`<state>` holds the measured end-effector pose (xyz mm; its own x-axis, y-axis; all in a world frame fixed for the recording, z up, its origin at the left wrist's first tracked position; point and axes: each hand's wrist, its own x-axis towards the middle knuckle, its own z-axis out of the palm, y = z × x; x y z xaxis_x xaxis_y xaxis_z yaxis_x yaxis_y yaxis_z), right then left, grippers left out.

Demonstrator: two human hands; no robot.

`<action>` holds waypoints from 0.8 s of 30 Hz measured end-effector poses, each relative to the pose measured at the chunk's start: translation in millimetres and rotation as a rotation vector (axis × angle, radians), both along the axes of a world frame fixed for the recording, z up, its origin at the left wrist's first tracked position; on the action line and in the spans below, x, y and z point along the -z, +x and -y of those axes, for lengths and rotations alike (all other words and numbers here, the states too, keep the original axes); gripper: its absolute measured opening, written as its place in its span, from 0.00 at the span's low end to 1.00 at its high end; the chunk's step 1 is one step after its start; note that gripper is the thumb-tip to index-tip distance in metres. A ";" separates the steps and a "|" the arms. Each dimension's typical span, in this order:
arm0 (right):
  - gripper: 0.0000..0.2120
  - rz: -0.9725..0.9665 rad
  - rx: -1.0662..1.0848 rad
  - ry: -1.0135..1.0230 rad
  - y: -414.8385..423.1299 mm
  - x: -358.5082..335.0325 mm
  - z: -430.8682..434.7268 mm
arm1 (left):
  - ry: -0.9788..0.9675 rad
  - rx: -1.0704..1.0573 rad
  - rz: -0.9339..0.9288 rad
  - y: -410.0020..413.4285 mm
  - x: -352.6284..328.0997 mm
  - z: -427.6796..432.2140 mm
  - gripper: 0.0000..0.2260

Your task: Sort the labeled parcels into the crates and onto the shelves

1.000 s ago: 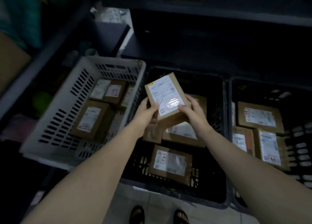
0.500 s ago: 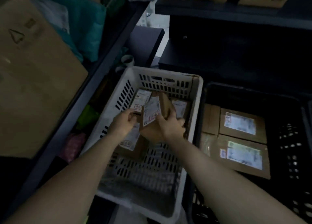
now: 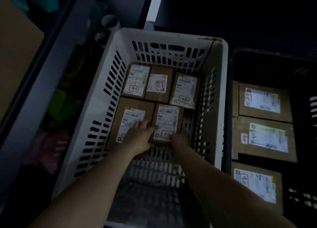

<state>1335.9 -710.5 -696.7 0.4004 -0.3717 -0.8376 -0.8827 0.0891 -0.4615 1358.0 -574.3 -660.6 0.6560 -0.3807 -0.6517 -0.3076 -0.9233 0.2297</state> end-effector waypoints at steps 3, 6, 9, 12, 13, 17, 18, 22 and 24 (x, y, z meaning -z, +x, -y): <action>0.22 -0.073 -0.075 -0.141 8.4 11.6 -5.0 | 0.004 0.032 0.102 -3.4 15.5 5.0 0.31; 0.24 -0.153 -0.162 -0.156 19.1 5.9 -4.0 | 0.013 0.041 0.125 -3.0 17.3 10.0 0.28; 0.27 -0.077 -0.385 -0.174 19.6 -16.3 2.7 | -0.012 -0.016 0.126 2.1 1.7 20.8 0.21; 0.30 0.121 -0.648 -0.339 10.7 -49.7 13.5 | 0.004 -0.010 0.193 7.3 -24.6 35.9 0.19; 0.26 0.225 -0.718 -0.386 7.4 -64.0 19.0 | 0.018 0.000 0.223 8.3 -35.4 41.5 0.19; 0.19 0.488 -0.983 -0.515 -6.5 -123.2 48.6 | 0.015 -0.061 0.345 4.7 -78.7 67.7 0.18; 0.18 0.581 -1.013 -0.559 -12.2 -137.1 55.3 | -0.001 -0.113 0.369 1.3 -88.5 76.4 0.16; 0.14 0.883 -0.959 -0.774 -38.1 -170.3 97.2 | -0.059 -0.243 0.502 -21.8 -124.0 122.9 0.10; 0.14 0.883 -0.902 -0.792 -55.7 -182.8 136.7 | -0.146 -0.248 0.595 -38.8 -141.5 149.7 0.09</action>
